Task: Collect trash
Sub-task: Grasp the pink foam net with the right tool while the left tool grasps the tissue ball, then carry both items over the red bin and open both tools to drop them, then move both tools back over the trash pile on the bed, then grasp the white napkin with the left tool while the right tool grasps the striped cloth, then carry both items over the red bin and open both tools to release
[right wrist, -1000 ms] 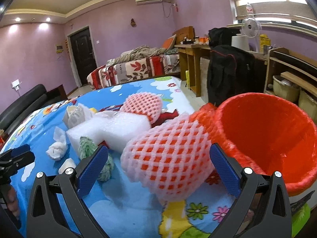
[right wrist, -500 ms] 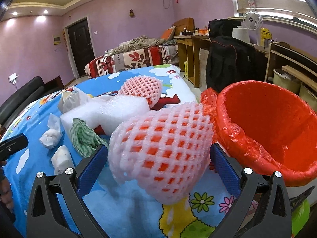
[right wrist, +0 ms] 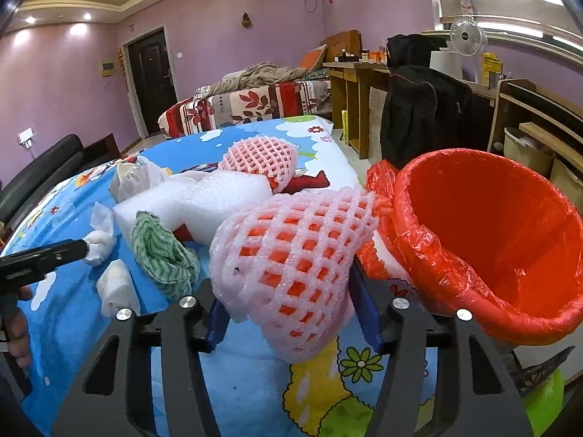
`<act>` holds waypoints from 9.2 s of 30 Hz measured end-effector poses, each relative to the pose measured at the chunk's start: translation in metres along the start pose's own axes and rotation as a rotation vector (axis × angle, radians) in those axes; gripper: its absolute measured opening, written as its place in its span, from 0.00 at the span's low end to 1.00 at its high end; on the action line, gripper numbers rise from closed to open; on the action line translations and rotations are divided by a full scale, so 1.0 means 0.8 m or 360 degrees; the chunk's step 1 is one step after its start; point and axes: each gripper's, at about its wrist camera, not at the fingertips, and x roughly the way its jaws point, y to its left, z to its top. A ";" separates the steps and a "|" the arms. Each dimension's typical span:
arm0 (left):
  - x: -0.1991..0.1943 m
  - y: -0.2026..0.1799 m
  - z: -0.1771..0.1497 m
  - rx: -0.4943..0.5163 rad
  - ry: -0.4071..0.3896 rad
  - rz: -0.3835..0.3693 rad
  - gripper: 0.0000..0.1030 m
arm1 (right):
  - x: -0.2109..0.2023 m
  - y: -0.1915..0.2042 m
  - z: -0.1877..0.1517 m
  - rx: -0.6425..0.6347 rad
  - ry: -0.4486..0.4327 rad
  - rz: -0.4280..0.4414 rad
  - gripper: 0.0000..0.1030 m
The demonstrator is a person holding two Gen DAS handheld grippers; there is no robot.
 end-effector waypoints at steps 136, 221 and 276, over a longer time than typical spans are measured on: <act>-0.048 -0.074 0.007 0.0264 -0.0125 -0.0120 0.59 | -0.060 -0.016 0.013 -0.0043 0.0016 0.0122 0.88; -0.022 -0.035 0.024 0.0119 -0.0039 -0.0004 0.61 | 0.024 0.095 0.023 -0.0304 0.0251 0.0339 0.32; 0.012 -0.310 0.109 0.0703 -0.0096 -0.0374 0.61 | -0.086 -0.177 0.084 0.0050 -0.0053 -0.0213 0.32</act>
